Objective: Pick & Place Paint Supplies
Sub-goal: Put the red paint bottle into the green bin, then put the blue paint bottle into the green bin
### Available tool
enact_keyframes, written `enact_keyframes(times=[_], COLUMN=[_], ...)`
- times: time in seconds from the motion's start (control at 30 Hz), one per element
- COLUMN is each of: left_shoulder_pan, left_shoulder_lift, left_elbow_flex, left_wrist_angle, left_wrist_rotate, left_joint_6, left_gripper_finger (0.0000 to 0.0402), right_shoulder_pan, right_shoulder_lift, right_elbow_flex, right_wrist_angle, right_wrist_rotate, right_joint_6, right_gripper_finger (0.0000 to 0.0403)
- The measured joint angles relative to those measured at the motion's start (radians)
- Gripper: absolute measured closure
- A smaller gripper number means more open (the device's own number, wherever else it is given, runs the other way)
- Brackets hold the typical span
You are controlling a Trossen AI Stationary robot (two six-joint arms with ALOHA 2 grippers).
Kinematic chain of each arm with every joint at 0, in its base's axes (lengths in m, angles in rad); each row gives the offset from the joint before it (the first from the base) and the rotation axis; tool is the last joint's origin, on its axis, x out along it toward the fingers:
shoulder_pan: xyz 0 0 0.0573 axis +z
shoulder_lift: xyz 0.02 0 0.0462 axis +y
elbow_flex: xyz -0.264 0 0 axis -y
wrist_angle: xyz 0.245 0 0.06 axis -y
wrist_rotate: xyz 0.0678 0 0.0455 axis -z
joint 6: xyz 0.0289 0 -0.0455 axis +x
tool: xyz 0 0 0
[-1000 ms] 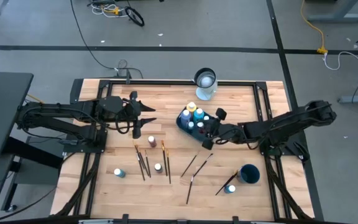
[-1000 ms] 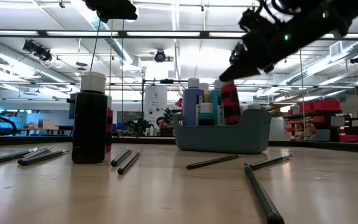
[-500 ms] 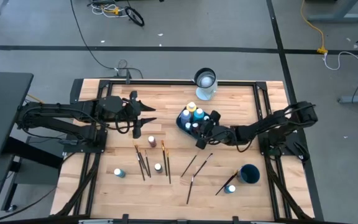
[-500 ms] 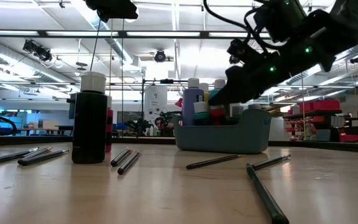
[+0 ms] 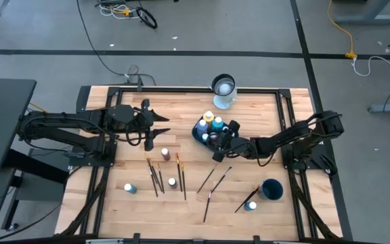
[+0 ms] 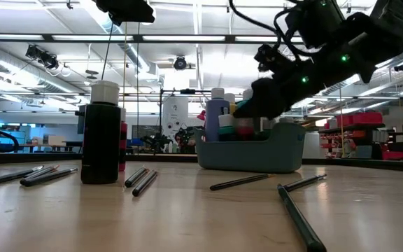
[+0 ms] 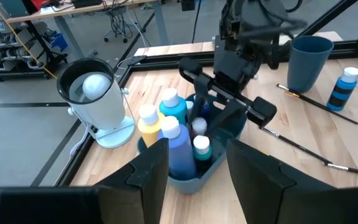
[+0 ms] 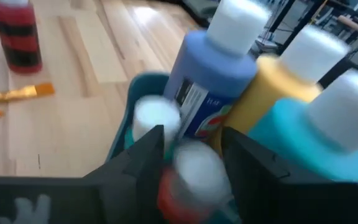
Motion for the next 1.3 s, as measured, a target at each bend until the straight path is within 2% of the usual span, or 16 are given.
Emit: enact_keyframes(times=[0.2,0.33,0.57,0.77,0.87,0.97,1.13,1.3], left_shoulder_pan=[0.0,0.0,0.0,0.0,0.0,0.0,0.0,0.0], left_shoulder_lift=[0.0,0.0,0.0,0.0,0.0,0.0,0.0,0.0], left_elbow_flex=[0.0,0.0,0.0,0.0,0.0,0.0,0.0,0.0], left_wrist_angle=[-0.001,-0.001,-0.001,-0.001,0.001,0.001,0.002,0.005], left_wrist_rotate=[0.0,0.0,0.0,0.0,0.0,0.0,0.0,0.0], left_joint_6=[0.0,0.0,0.0,-0.003,-0.009,-0.042,-0.104,-0.162], left_gripper_finger=[0.0231,0.0231,0.0231,0.0231,0.0231,0.0231,0.0231,0.0231], right_shoulder_pan=[0.008,0.026,0.029,0.029,0.044,0.084,0.17,0.23], right_shoulder_lift=[-0.078,-0.152,-0.261,-0.339,-0.345,-0.345,-0.344,-0.344], right_elbow_flex=[0.0,0.0,0.0,0.0,0.0,0.0,0.0,0.02], right_wrist_angle=[-0.003,-0.004,-0.006,-0.019,-0.027,-0.08,-0.174,-0.321], right_wrist_rotate=[-0.019,-0.131,-0.618,-1.054,-1.204,-1.231,-1.138,-1.141], right_joint_6=[-0.05,-0.182,-0.15,-0.01,0.042,0.013,-0.063,-0.036], right_gripper_finger=[0.0216,0.0214,0.0213,0.0213,0.0213,0.0213,0.0213,0.0213])
